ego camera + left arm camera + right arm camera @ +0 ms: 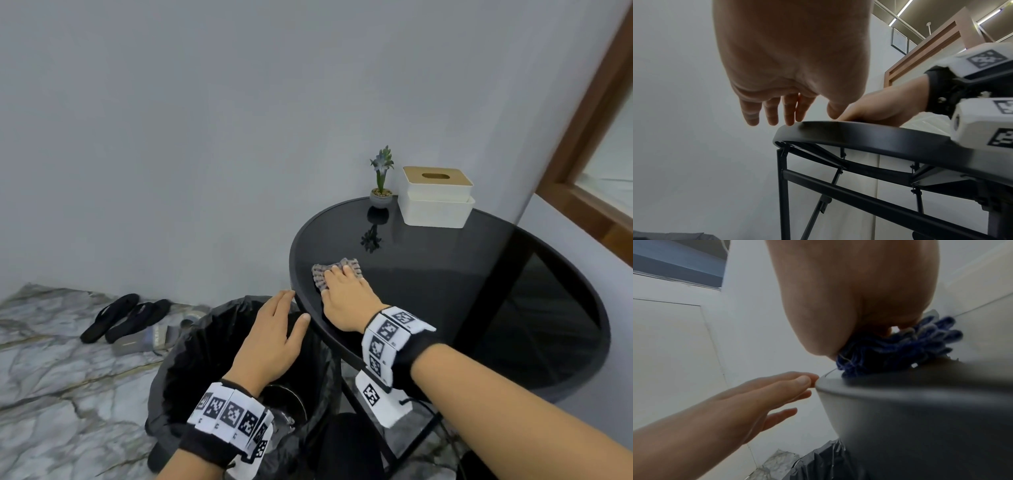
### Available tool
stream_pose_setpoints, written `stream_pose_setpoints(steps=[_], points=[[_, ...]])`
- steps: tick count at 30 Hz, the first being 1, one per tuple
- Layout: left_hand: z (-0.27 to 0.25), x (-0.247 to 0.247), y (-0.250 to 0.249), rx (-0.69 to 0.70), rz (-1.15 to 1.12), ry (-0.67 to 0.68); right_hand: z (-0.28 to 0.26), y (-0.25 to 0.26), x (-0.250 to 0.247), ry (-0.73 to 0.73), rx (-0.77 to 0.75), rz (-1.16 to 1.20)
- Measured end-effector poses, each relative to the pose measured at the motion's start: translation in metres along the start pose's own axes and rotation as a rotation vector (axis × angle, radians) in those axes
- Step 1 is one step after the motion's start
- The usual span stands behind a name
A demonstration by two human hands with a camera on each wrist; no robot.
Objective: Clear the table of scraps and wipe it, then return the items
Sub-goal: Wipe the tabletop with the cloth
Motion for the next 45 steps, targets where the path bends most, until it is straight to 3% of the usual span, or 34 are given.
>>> stream_pose_setpoints(steps=[5, 10, 16, 25, 32, 38, 45], points=[[0.000, 0.004, -0.004, 0.022, 0.020, -0.010, 0.006, 0.018, 0.008, 0.000, -0.117, -0.041], [0.001, 0.005, 0.000, 0.028, -0.005, -0.004, -0.033, 0.021, 0.011, -0.003, -0.213, 0.005], [0.000, 0.005, -0.005, 0.047, -0.006, 0.007, -0.056, -0.017, -0.003, -0.011, -0.081, 0.021], [-0.002, 0.002, -0.017, 0.036, -0.011, -0.004, -0.047, -0.035, -0.018, 0.259, -0.007, -0.023], [-0.006, 0.009, -0.025, 0.039, 0.000, -0.001, -0.036, -0.061, -0.018, 0.133, 0.013, -0.042], [-0.007, 0.015, -0.024, 0.022, -0.028, 0.007, -0.024, -0.029, -0.007, 0.210, -0.048, -0.014], [-0.006, 0.014, -0.018, 0.033, -0.033, 0.007, -0.090, 0.014, 0.006, 0.301, -0.240, 0.046]])
Point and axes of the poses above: each hand's wrist, its own z-axis towards the middle knuckle, its own x-axis out of the palm, y = z × x, the point moved 9 cm from there along z, towards the middle knuckle, and after that the axes turned 14 degrees about -x, right-handed, at the moved point
